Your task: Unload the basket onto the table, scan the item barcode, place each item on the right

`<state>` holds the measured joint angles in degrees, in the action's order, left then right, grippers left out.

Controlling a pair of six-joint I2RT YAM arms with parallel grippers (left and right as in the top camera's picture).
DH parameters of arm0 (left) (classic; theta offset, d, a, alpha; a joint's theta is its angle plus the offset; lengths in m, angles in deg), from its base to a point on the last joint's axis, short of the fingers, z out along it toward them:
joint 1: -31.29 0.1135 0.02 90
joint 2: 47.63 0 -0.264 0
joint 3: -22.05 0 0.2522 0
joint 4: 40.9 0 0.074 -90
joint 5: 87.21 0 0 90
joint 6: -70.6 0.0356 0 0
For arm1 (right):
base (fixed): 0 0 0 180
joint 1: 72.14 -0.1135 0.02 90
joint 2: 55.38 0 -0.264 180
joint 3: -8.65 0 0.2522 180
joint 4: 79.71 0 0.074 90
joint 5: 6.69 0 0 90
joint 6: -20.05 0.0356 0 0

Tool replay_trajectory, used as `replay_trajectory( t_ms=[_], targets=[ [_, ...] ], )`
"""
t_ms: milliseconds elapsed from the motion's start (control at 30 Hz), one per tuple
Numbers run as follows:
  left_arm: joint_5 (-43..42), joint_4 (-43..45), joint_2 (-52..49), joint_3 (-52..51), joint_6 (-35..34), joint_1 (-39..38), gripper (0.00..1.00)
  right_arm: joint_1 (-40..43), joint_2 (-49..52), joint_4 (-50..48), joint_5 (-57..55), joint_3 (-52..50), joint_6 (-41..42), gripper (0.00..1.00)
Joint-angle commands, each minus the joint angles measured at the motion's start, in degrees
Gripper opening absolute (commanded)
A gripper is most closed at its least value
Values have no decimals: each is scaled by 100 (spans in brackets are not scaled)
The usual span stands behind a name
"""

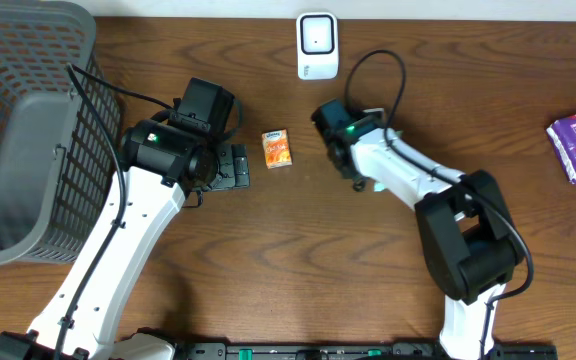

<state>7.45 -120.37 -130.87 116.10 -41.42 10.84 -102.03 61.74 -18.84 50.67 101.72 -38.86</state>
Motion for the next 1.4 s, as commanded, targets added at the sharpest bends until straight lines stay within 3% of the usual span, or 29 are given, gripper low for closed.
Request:
replay_trajectory(
  t_ms=[0,133,300,567,1000,1367],
  targets=[
    [33,-20,-2,28,79,13,98,-284,-11,-133,457,68,101,49],
    [33,-20,-2,28,79,13,98,-428,-13,9,452,356,13,54],
    [33,-20,-2,28,79,13,98,-382,-13,905,214,1250,-24,57],
    [33,-20,-2,28,79,13,98,-382,-11,1659,726,2116,-1185,64],
    [33,-20,-2,28,79,13,98,-216,33,616,509,678,-236,72],
    [33,-20,-2,28,79,13,98,39,33,-210,1078,-195,-238,70]
  ],
)
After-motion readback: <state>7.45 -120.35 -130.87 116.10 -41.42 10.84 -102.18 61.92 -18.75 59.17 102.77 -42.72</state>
